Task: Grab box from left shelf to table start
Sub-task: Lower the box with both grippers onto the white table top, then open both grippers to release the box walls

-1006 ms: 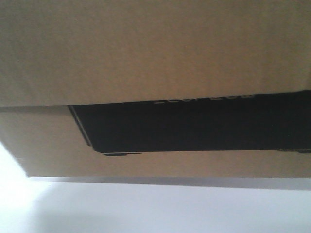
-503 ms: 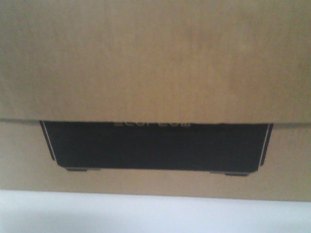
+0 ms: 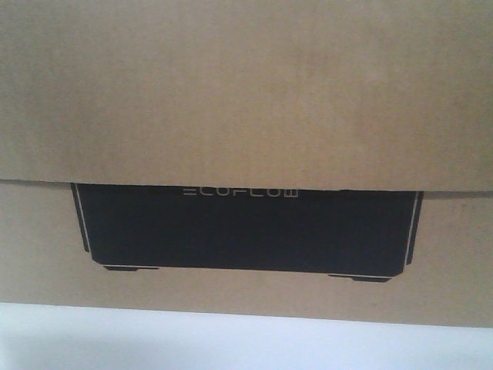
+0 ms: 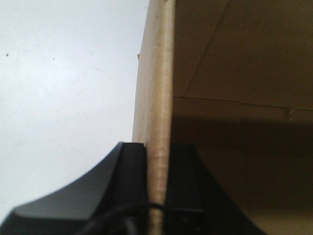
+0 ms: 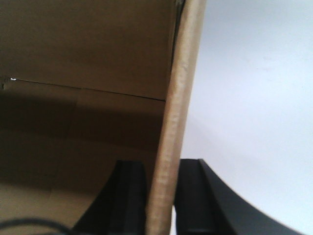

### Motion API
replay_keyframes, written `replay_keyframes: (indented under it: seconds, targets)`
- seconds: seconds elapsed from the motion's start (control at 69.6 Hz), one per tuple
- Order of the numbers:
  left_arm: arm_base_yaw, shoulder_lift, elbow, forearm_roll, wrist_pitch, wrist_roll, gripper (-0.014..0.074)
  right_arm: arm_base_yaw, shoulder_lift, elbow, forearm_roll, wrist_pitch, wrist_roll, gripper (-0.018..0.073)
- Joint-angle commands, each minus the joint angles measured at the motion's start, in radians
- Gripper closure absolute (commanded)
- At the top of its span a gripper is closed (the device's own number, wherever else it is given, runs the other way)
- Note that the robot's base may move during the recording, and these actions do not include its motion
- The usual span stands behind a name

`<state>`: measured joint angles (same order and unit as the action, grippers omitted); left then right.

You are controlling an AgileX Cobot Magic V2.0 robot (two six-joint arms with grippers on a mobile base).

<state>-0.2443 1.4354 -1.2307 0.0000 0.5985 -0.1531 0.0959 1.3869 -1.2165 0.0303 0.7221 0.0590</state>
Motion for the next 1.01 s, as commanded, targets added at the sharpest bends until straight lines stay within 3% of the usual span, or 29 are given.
replay_keyframes:
  seconds: [0.0,0.115,0.23,0.316,0.661,0.992]
  targets:
    - [-0.012,-0.019,-0.026,-0.070,-0.055,-0.005,0.0446,0.011,-0.014,-0.021,0.061,-0.051,-0.005,0.0439]
    - [-0.012,-0.019,-0.026,-0.069,-0.055,-0.005,0.0228,0.011,-0.014,-0.021,0.060,-0.048,-0.005,0.0228]
    - [-0.012,-0.019,-0.028,-0.069,-0.055,-0.005,0.0153,0.008,-0.014,-0.022,0.050,-0.040,-0.005,0.0017]
    - [-0.012,-0.019,-0.028,-0.069,-0.055,-0.005,0.0146,0.008,-0.014,-0.030,0.024,-0.019,-0.005,-0.0074]
    - [-0.012,-0.025,-0.072,-0.069,-0.041,-0.005,0.0147,0.008,-0.018,-0.081,-0.124,0.068,0.052,-0.0065]
    - [-0.012,-0.027,-0.154,-0.032,0.050,-0.005,0.0147,0.008,-0.018,-0.177,-0.218,0.144,0.052,-0.0065]
